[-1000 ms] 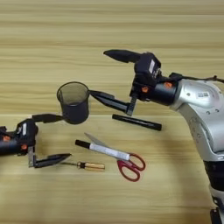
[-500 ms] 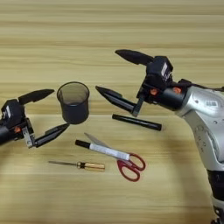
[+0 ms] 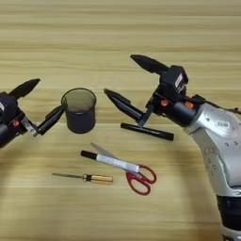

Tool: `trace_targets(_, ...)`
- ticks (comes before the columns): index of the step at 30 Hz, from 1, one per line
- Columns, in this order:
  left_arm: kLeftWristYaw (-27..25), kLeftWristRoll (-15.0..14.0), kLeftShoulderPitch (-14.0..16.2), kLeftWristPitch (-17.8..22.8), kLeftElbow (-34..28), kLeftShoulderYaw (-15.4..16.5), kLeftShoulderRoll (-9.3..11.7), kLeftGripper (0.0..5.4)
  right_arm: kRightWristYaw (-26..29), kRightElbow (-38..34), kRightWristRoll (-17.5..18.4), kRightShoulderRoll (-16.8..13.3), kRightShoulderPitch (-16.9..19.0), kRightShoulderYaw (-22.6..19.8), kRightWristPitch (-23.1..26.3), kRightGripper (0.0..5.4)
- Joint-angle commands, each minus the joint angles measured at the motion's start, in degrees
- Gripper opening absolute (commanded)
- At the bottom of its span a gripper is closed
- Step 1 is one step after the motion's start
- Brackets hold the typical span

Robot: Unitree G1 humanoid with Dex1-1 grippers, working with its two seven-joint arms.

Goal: Move the objects on the table

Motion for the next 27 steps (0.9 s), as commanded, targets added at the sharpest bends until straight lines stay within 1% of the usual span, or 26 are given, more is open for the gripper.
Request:
trace_targets(1, 2.91, 1.21, -0.39, -0.7, 1.07, 0.51, -2.13, 5.36, -4.24, 2.12, -1.73, 3.04, -0.16, -0.73, -1.8, 5.4)
trace_targets(3, 5.53, 4.23, -0.68, -3.0, 2.31, 0.39, -3.11, 5.36, -7.03, 4.89, -3.27, 4.92, -0.96, -1.06, -3.3, 5.4)
trace_targets(4, 6.42, 5.2, -0.74, -3.39, 3.02, 0.18, -3.5, 5.36, -8.48, 6.46, -4.34, 5.78, -1.39, -1.24, -4.3, 5.4)
trace_targets(6, 7.69, 5.12, -0.6, -3.11, 3.89, 0.22, -4.76, 5.36, -10.78, 9.3, -7.18, 6.78, -2.04, -1.21, -6.89, 5.4)
trace_targets(7, 8.74, 5.79, -0.58, -3.45, 4.51, 0.22, -5.4, 5.36, -12.03, 10.6, -8.39, 7.45, -2.28, -1.27, -8.2, 5.4)
trace_targets(10, 12.67, 11.06, -0.59, -6.69, 7.17, -0.61, -6.29, 5.36, -15.89, 13.7, -9.29, 10.26, -2.88, -2.27, -10.51, 5.4)
trace_targets(13, 14.23, 13.28, -0.1, -7.16, 9.68, -1.74, -7.36, 5.36, -20.78, 18.27, -13.66, 12.85, -3.37, -2.54, -16.43, 5.4)
trace_targets(15, 15.46, 15.62, 0.24, -7.27, 11.13, -2.81, -7.5, 5.36, -24.61, 21.52, -17.05, 14.58, -3.79, -2.69, -20.8, 5.4)
trace_targets(16, 15.83, 16.07, 0.31, -7.01, 11.67, -2.98, -7.7, 5.36, -26.32, 23.08, -18.13, 15.47, -4.1, -2.92, -22.66, 5.4)
trace_targets(18, 16.15, 15.84, 0.35, -7.04, 12.36, -2.81, -8.21, 5.36, -30.0, 26.78, -20.94, 16.65, -4.96, -3.42, -26.96, 5.4)
trace_targets(20, 16.23, 15.28, 0.51, -7.18, 12.72, -2.58, -8.73, 5.36, -32.18, 30.05, -21.58, 17.64, -5.67, -4.08, -29.64, 5.4)
trace_targets(22, 16.27, 15.07, 0.67, -7.61, 13.31, -2.61, -9.15, 5.36, -33.78, 32.65, -21.99, 17.98, -6.27, -4.71, -31.83, 5.4)
trace_targets(25, 16.17, 14.5, 1.14, -7.5, 13.96, -2.77, -9.96, 5.36, -34.94, 35.67, -22.34, 17.98, -6.66, -5.14, -34.28, 5.4)
trace_targets(27, 15.34, 13.39, 1.73, -7.41, 13.73, -2.94, -10.49, 5.36, -35.2, 37.48, -22.31, 17.97, -6.77, -5.24, -35.4, 5.4)
